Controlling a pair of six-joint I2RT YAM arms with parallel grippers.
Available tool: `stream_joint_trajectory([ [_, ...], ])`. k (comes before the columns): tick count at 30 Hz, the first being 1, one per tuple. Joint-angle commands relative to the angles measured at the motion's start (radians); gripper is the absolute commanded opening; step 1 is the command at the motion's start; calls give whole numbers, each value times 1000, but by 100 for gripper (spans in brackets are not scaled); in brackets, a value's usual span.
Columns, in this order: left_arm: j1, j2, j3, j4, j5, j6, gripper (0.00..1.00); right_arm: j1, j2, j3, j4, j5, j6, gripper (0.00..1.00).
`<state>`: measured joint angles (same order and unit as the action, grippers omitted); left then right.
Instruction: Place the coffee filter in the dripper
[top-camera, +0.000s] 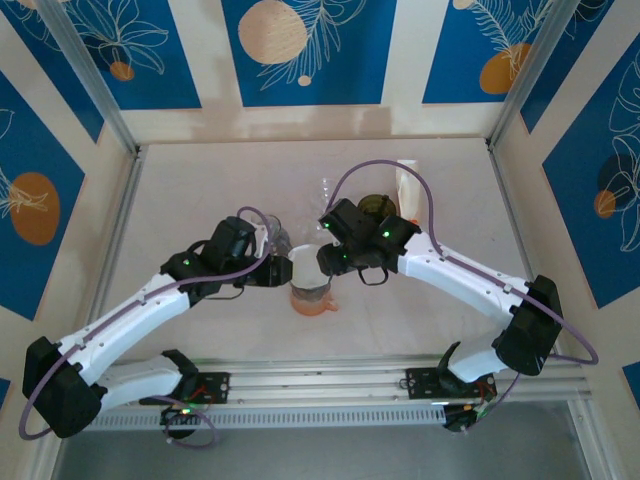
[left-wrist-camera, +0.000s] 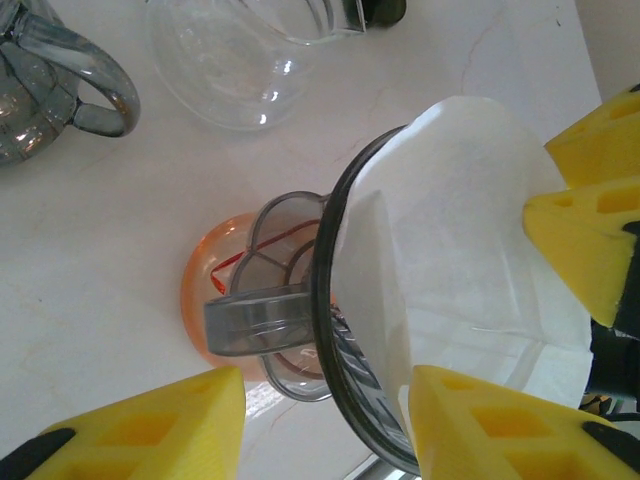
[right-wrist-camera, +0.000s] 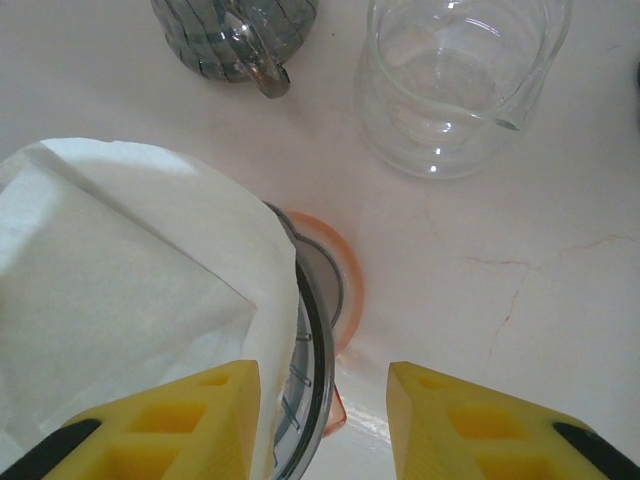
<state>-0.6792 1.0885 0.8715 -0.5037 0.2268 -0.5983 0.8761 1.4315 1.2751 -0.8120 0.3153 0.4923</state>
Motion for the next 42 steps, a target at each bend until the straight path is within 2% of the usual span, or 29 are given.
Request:
stream_joint_trajectory([
  [1, 9, 1, -18, -20, -14, 9, 47, -7, 2, 3, -16, 9, 16, 41],
  [12, 9, 11, -28, 11, 4, -4, 49, -6, -55, -42, 34, -23, 20, 49],
  [23, 9, 15, -38, 26, 8, -9, 49, -26, -86, -96, 34, -23, 48, 49],
  [27, 9, 17, -41, 33, 11, -12, 50, -17, -81, -58, 68, -52, 23, 57],
  [30, 9, 18, -40, 36, 12, -14, 51, -16, -39, 0, 51, -96, 4, 65],
  [35, 9, 20, -47, 44, 16, -16, 52, -16, 64, 61, -3, -116, -13, 70],
  [42, 9, 22, -46, 48, 17, -15, 52, -14, 145, 99, -55, -92, -32, 72],
])
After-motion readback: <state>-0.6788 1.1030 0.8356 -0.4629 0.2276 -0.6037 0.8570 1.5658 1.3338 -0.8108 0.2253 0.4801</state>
